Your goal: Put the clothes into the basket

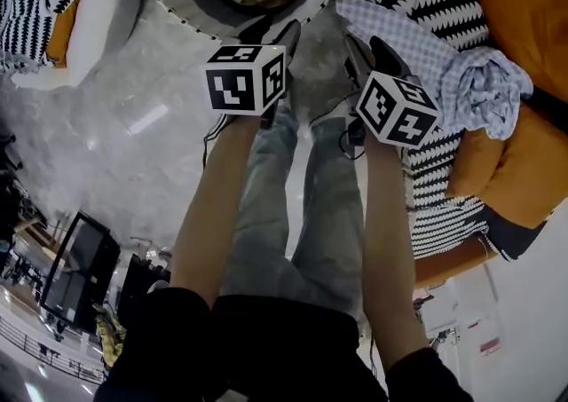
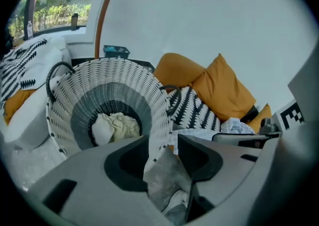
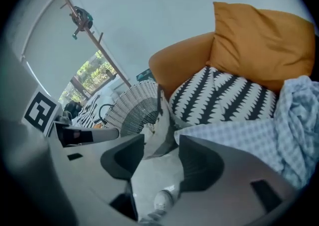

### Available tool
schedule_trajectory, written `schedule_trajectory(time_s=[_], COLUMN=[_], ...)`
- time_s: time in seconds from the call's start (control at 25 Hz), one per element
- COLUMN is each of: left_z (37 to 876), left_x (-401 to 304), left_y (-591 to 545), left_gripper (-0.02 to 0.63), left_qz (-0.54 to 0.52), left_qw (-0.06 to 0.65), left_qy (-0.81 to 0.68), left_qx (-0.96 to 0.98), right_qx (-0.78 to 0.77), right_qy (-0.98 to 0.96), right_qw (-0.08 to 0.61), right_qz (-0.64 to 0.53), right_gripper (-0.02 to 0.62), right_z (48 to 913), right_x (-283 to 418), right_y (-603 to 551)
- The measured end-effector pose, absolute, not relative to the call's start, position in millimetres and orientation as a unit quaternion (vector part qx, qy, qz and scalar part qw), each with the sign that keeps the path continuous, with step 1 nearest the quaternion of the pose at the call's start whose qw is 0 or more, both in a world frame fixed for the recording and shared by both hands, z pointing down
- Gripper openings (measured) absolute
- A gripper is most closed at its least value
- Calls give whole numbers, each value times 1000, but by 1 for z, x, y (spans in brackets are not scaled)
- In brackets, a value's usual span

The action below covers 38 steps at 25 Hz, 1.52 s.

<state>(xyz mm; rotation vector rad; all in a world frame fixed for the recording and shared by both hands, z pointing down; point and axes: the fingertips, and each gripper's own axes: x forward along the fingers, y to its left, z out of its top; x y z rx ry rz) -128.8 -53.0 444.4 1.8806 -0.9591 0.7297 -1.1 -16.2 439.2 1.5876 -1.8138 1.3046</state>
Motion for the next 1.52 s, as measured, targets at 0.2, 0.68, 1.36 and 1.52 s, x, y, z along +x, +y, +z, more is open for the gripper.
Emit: schedule_trajectory(time_s=[0.2, 0.68, 1.36, 1.52], left_z=[449, 460, 535, 552], left_x=[-63, 83, 180, 181], left_y=[-16, 43, 47, 42], left_gripper=[169, 229, 318, 318], left_qz=[311, 338, 456, 474], left_qw=[438, 453, 390, 378], left_qy=[-341, -257, -289, -303], left_qx=[771, 784, 746, 736], right_qx=[607, 692, 685, 651], right_qy=[-618, -548, -525, -543], right_qw=[179, 216, 394, 420], right_qz=[468, 417, 317, 325], right_gripper=[206, 217, 270, 278], right_z=[437, 412, 421, 454], right_x=[66, 249, 400, 405], right_y=[23, 99, 122, 111])
